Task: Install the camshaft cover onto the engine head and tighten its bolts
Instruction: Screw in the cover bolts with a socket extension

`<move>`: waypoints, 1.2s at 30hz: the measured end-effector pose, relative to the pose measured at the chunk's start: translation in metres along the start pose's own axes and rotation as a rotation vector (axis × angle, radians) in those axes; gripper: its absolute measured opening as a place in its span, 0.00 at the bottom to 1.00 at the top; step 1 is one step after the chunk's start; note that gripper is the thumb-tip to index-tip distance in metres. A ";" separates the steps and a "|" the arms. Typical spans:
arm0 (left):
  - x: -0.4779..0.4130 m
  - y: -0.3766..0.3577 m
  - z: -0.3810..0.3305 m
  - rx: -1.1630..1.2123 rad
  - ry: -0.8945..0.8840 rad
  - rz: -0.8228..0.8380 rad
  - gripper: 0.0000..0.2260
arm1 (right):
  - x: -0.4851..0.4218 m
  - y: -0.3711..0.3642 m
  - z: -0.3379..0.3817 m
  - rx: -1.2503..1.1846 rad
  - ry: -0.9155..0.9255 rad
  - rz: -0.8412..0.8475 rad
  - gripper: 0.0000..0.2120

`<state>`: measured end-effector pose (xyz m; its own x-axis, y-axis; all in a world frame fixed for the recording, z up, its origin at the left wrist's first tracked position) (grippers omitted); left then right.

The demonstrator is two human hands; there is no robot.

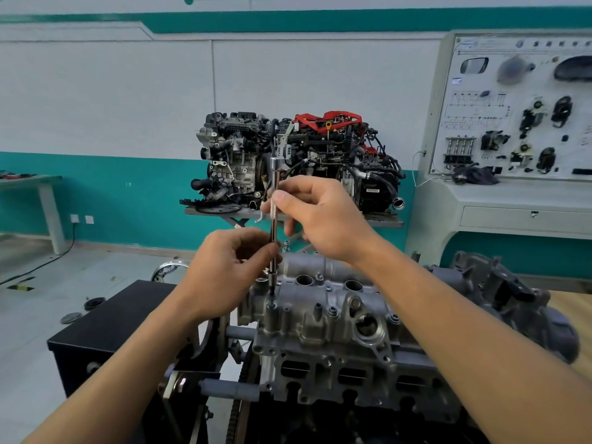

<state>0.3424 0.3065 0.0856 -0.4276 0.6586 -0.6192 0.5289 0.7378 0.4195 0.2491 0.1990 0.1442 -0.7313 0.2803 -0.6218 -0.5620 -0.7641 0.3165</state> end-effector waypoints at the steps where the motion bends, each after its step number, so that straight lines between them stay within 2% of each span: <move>1: -0.001 0.000 0.000 0.000 0.003 0.019 0.07 | 0.000 -0.001 0.000 0.008 -0.005 0.038 0.08; 3: -0.003 0.000 -0.001 0.007 0.000 0.027 0.06 | 0.001 -0.003 0.000 0.044 0.001 0.074 0.09; 6: -0.002 -0.002 -0.006 0.035 -0.031 -0.029 0.10 | 0.001 -0.005 0.000 0.060 0.017 0.065 0.07; 8: -0.002 0.000 -0.009 0.049 -0.037 -0.094 0.10 | 0.001 -0.003 0.000 0.055 0.032 0.024 0.04; 11: -0.005 0.006 -0.010 0.117 -0.012 -0.205 0.12 | 0.000 0.003 -0.001 0.082 0.057 -0.058 0.05; 13: -0.006 0.007 -0.009 0.143 -0.015 -0.215 0.09 | 0.000 0.005 -0.001 0.090 0.050 -0.084 0.06; 15: -0.007 0.005 -0.010 0.150 -0.020 -0.176 0.04 | 0.000 0.003 0.000 0.083 0.040 -0.049 0.04; 18: -0.008 0.001 -0.012 0.093 -0.041 -0.041 0.11 | 0.002 -0.001 0.006 0.022 0.046 0.053 0.04; 21: -0.008 0.001 -0.013 0.077 -0.039 0.069 0.10 | 0.002 0.000 0.010 -0.028 0.034 0.086 0.06; 23: -0.008 0.002 -0.014 0.082 -0.037 0.065 0.05 | 0.001 0.000 0.012 0.001 0.041 0.074 0.03; 24: -0.008 0.003 -0.014 0.070 -0.029 0.037 0.05 | 0.001 0.001 0.012 0.020 0.050 0.056 0.03; 26: -0.006 0.008 -0.013 0.060 -0.016 -0.067 0.12 | 0.001 0.002 0.011 0.051 0.063 0.005 0.07; 29: -0.006 0.011 -0.012 0.086 -0.011 -0.135 0.08 | 0.001 0.002 0.012 0.051 0.063 -0.019 0.06; 31: -0.005 0.010 -0.011 0.086 -0.011 -0.083 0.05 | 0.002 0.000 0.014 0.007 0.046 0.025 0.03; 33: -0.005 0.007 -0.013 0.051 -0.029 0.030 0.06 | 0.002 -0.001 0.015 -0.019 0.027 0.076 0.07; 36: -0.004 0.005 -0.015 0.021 -0.024 0.113 0.06 | 0.003 -0.004 0.018 -0.042 0.032 0.118 0.05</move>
<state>0.3354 0.3095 0.1001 -0.3471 0.7335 -0.5844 0.5878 0.6557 0.4738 0.2424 0.2135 0.1533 -0.7784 0.1693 -0.6045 -0.4560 -0.8143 0.3591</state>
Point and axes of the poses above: each hand's wrist, its own x-axis away from the middle knuckle, its own y-axis out of the back of the hand, z = x × y, the point moved 6 cm from there along -x, towards the middle knuckle, and after that the axes turned 3 degrees about y, right-handed, at the moved point
